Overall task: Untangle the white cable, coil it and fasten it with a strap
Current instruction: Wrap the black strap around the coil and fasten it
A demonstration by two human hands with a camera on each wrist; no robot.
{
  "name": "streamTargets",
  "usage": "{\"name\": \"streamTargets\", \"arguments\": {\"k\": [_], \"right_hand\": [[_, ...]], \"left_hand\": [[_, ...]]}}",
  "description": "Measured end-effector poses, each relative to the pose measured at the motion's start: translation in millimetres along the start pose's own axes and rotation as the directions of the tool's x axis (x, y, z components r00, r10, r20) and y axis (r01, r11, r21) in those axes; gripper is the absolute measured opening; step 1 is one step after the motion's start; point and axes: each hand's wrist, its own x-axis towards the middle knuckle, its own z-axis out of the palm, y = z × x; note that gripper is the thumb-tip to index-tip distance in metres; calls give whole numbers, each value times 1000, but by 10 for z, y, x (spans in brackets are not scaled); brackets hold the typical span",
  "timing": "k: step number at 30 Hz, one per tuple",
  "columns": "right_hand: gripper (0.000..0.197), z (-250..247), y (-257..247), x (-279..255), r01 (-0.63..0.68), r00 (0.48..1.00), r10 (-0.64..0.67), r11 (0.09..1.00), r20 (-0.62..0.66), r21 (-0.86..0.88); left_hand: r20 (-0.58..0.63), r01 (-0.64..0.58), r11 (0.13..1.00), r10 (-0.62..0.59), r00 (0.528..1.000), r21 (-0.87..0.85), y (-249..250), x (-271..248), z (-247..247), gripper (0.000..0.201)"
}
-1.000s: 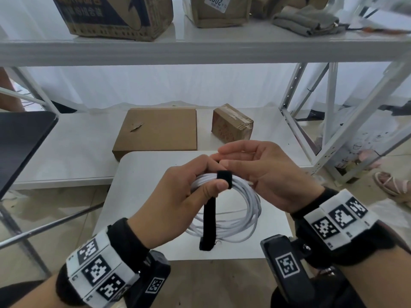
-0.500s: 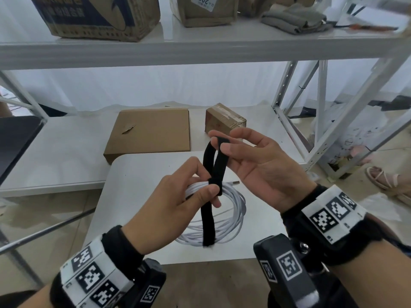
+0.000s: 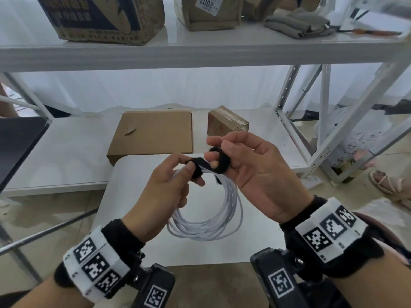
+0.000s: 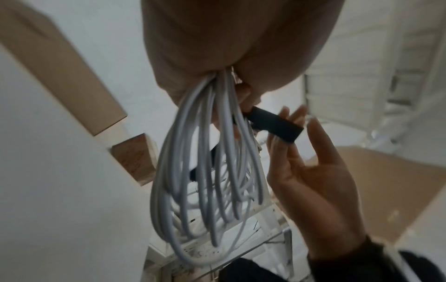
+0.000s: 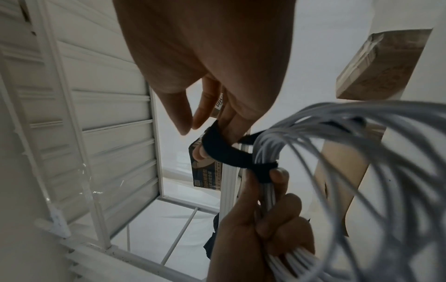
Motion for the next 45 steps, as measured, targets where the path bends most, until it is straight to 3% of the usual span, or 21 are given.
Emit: {"name": "streamTargets", "arguments": {"k": [3, 7, 10, 14, 17, 20, 23, 25, 28, 31, 33, 36, 38, 40, 45], "right_hand": [[14, 16, 32, -8, -19, 999, 22, 995, 28, -97], [28, 26, 85, -33, 39, 996, -1, 913, 92, -405], [35, 10, 115, -62, 67, 993, 8, 798, 122, -599], [27, 11, 198, -88, 126, 989, -7, 564, 148, -816], [13, 26, 239, -90, 171, 985, -100, 473, 140, -864], [24, 17, 211, -70, 157, 985, -140, 451, 104, -879], [29, 15, 186, -61, 162, 984, -139, 480, 108, -862], [34, 10, 191, -56, 133, 983, -180, 522, 44, -843], [33, -55, 174, -18, 136, 928, -368, 479, -59, -867], [10, -127, 141, 35, 165, 887, -459, 422, -53, -892], [16, -186, 144, 86, 151, 931, -366, 428, -18, -891], [34, -199, 76, 153, -13, 1000, -12, 608, -26, -794], [57, -188, 24, 164, -197, 962, 273, 682, -5, -704], [63, -162, -24, 141, -338, 888, 457, 710, 39, -617], [35, -117, -54, 103, -345, 863, 492, 744, 119, -572]], "left_hand": [[-69, 65, 985, -77, 995, -158, 2, 35, -51, 18], [-126, 102, 961, -138, 982, -257, 1, 56, -65, 21], [-189, 85, 963, -136, 973, -255, 20, 80, -87, 21], [-251, 49, 955, -127, 960, -293, 39, 125, -113, 19], [-278, 33, 957, -117, 953, -289, 32, 142, -102, 17], [-275, 4, 954, -90, 957, -299, 30, 149, -107, 21], [-262, -13, 959, -64, 963, -282, 36, 135, -114, 24], [-242, -21, 960, -49, 969, -280, 33, 122, -118, 17], [-209, -27, 966, -28, 977, -258, 33, 105, -127, 16], [-140, -31, 969, -3, 990, -243, 49, 86, -128, 13], [-53, -30, 971, 18, 998, -239, 60, 64, -125, 14], [99, -26, 965, 53, 994, -261, 84, 34, -129, 16], [192, -20, 962, 75, 978, -274, 106, 11, -140, 22], [246, -23, 961, 93, 965, -275, 127, -13, -149, 26], [309, -30, 952, 129, 942, -304, 156, -55, -171, 22]]}}
